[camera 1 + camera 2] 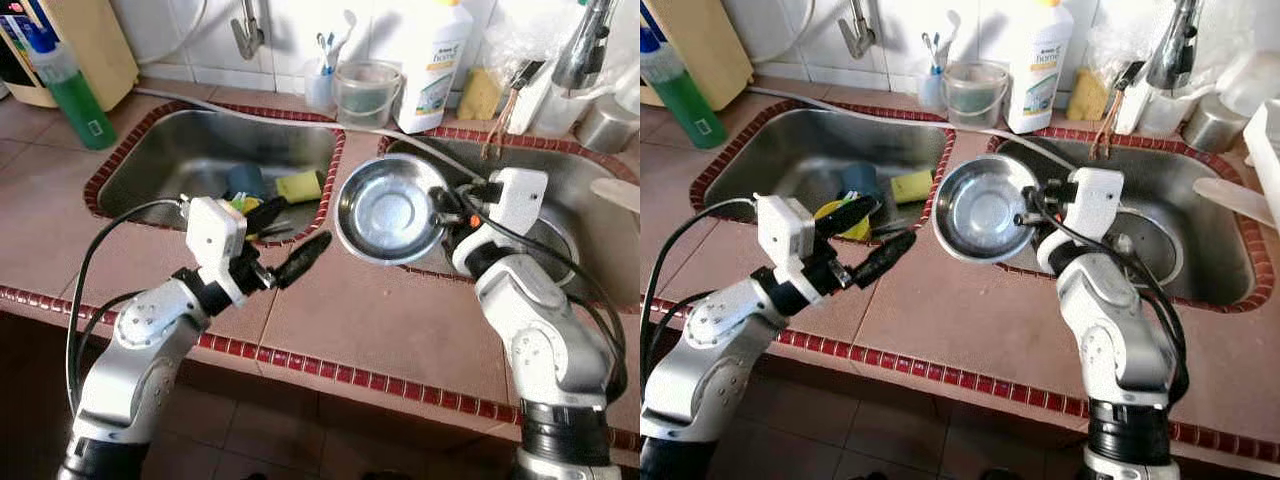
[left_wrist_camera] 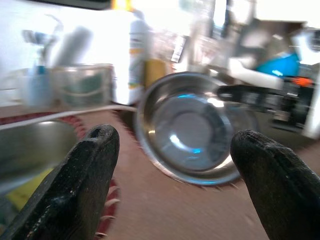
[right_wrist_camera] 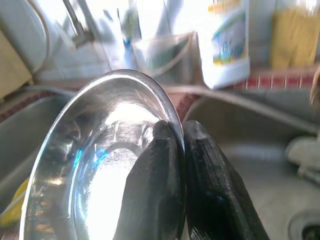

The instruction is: Kitchen organization

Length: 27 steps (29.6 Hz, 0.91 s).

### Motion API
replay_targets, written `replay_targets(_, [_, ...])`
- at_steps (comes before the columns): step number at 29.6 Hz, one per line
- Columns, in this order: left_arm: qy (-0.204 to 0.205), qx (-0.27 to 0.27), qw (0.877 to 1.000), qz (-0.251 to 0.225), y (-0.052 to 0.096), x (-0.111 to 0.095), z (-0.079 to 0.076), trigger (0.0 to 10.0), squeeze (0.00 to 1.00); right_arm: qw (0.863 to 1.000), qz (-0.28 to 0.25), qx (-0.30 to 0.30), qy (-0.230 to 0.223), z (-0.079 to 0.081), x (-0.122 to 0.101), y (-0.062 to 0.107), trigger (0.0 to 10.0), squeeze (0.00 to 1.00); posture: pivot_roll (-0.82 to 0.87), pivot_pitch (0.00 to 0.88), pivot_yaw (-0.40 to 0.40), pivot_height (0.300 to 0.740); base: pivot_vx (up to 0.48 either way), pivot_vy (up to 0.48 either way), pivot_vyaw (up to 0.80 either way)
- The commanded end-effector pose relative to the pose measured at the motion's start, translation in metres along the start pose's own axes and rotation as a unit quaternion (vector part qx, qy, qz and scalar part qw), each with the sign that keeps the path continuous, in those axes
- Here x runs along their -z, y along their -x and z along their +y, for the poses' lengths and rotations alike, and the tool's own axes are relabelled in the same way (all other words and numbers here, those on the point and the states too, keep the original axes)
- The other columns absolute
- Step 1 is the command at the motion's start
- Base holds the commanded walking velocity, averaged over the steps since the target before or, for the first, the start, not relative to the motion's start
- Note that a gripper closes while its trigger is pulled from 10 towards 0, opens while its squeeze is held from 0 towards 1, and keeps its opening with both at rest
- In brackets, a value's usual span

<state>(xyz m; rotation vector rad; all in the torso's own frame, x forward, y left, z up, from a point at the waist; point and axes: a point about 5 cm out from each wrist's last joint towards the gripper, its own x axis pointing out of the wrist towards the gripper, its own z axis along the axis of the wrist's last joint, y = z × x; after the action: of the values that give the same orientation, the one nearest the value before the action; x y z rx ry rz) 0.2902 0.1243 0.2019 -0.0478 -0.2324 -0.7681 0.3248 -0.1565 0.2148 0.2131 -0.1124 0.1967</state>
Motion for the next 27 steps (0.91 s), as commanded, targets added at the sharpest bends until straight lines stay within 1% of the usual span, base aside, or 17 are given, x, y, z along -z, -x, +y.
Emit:
replay_targets(1, [-0.004, -0.018, 1.000, 0.007, 0.000, 0.001, 0.005, 10.0, 0.00, 1.000, -0.018, 0.004, 0.007, 0.002, -0.004, -0.002, 10.0, 0.00, -0.17, 0.118, 0.023, 0.740, 0.000, 0.000, 0.00])
replay_targets(2, [-0.018, -0.033, 0.999, 0.013, -0.003, 0.003, 0.008, 10.0, 0.00, 0.999, -0.033, 0.007, 0.026, 0.002, -0.007, -0.003, 10.0, 0.00, -0.17, 0.116, 0.024, 0.740, 0.000, 0.000, 0.00])
replay_targets(6, [-0.033, -0.072, 0.997, 0.007, -0.011, 0.002, 0.016, 10.0, 0.00, 0.997, -0.058, 0.018, 0.049, 0.003, -0.011, -0.002, 10.0, 0.00, -0.17, 0.111, 0.027, 0.740, 0.000, 0.000, 0.00])
replay_targets(11, [-0.029, -0.107, 0.994, -0.002, -0.021, 0.001, 0.023, 10.0, 0.00, 0.992, -0.084, 0.028, 0.094, 0.007, -0.010, 0.000, 10.0, 0.00, -0.18, 0.101, 0.038, 0.740, 0.000, 0.000, 0.00])
replay_targets(13, [-0.031, -0.117, 0.993, -0.005, -0.024, 0.000, 0.025, 10.0, 0.00, 0.990, -0.088, 0.030, 0.101, 0.008, -0.009, 0.001, 10.0, 0.00, -0.19, 0.096, 0.045, 0.740, 0.000, 0.000, 0.00])
replay_targets(17, [-0.014, -0.141, 0.990, -0.006, -0.030, -0.003, 0.029, 10.0, 0.00, 0.989, -0.098, 0.042, 0.105, 0.010, -0.007, 0.004, 10.0, 0.00, -0.19, 0.091, 0.051, 0.740, 0.000, 0.000, 0.00])
replay_targets(21, [-0.024, -0.149, 0.989, -0.005, -0.034, -0.002, 0.030, 10.0, 0.00, 0.987, -0.107, 0.055, 0.106, 0.009, -0.006, 0.004, 10.0, 0.00, -0.20, 0.085, 0.061, 0.740, 0.000, 0.000, 0.00])
replay_targets(23, [-0.018, -0.152, 0.988, -0.006, -0.035, 0.000, 0.031, 10.0, 0.00, 0.985, -0.116, 0.061, 0.112, 0.011, -0.006, 0.006, 10.0, 0.00, -0.20, 0.084, 0.065, 0.740, 0.000, 0.000, 0.00])
replay_targets(27, [-0.027, -0.156, 0.987, 0.003, -0.037, 0.002, 0.031, 10.0, 0.00, 0.984, -0.122, 0.069, 0.113, 0.012, -0.005, 0.007, 10.0, 0.00, -0.21, 0.080, 0.076, 0.740, 0.000, 0.000, 0.00])
